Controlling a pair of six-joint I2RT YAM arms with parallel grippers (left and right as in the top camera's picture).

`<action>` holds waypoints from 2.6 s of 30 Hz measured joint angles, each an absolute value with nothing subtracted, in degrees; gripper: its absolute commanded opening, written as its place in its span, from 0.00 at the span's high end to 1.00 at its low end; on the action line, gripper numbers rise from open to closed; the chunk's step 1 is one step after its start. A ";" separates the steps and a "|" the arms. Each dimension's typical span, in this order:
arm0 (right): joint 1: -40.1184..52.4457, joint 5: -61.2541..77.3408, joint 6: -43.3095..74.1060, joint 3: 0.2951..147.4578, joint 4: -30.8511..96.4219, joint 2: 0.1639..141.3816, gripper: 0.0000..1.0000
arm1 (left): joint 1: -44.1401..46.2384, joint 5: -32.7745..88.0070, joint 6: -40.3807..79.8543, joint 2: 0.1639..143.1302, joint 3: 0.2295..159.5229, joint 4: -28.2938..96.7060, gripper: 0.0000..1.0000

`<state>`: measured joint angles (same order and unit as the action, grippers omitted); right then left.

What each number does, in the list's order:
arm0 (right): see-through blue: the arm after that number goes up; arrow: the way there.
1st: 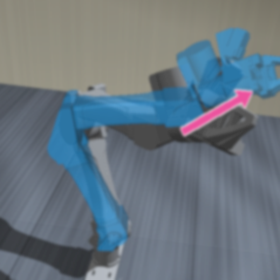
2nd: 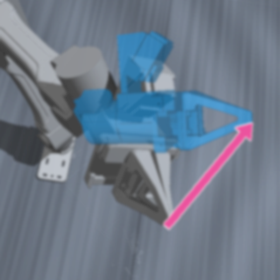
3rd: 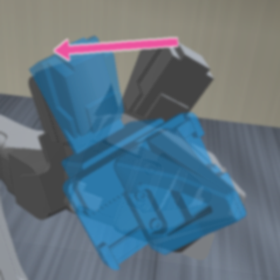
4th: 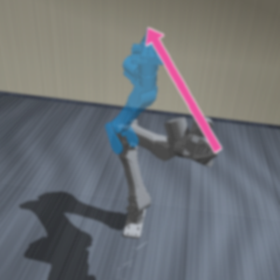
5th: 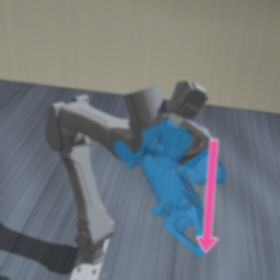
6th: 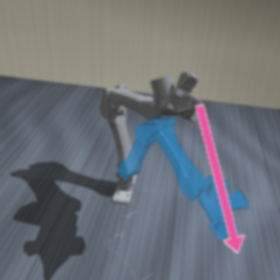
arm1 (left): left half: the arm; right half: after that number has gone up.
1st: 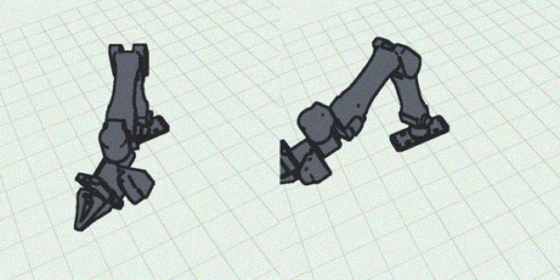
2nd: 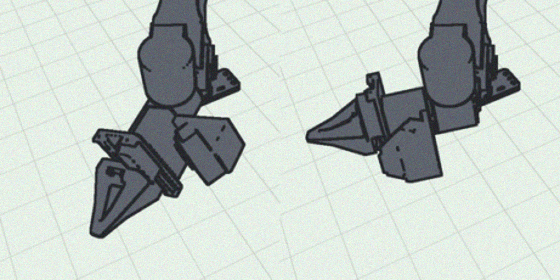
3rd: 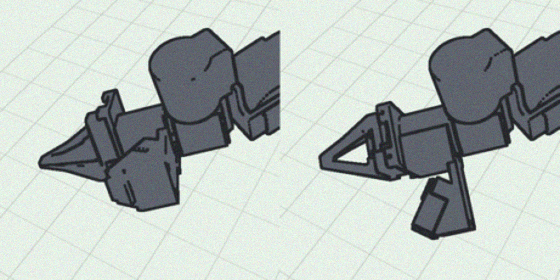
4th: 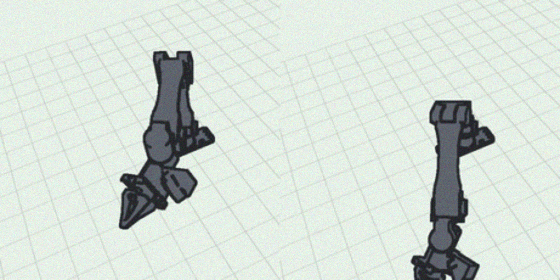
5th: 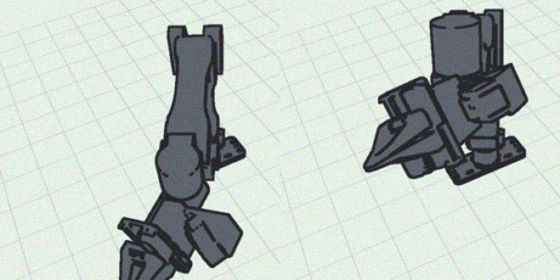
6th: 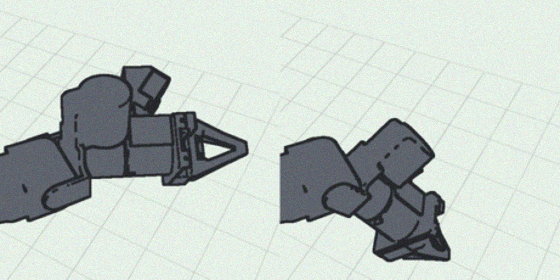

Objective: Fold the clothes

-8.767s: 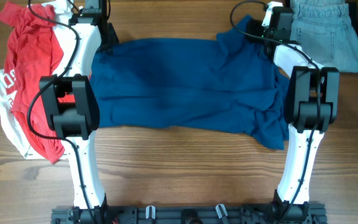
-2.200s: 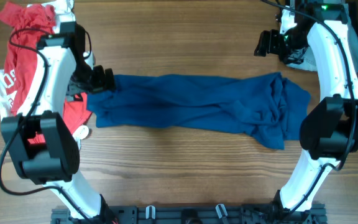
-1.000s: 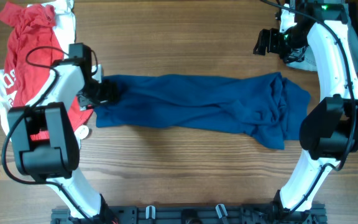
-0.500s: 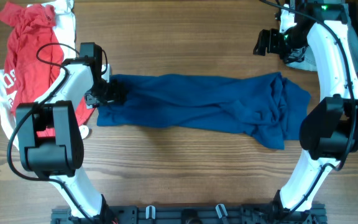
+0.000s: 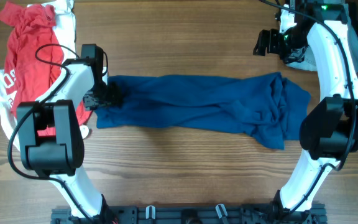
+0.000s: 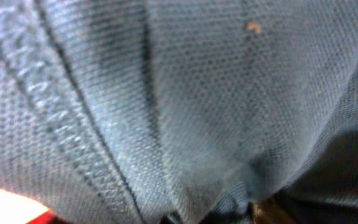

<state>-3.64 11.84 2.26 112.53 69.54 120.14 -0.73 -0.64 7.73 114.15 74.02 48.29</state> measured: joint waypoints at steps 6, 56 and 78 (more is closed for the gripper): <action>-3.64 11.92 2.39 112.53 69.32 120.14 0.10 | -0.10 1.61 10.41 115.28 75.42 46.19 0.96; -1.10 33.45 3.16 98.72 59.24 114.17 0.92 | 20.49 -7.90 10.61 96.44 75.46 45.52 0.96; -6.96 34.09 4.27 105.93 59.48 110.89 0.92 | 32.75 -3.95 14.06 101.69 75.44 38.28 0.00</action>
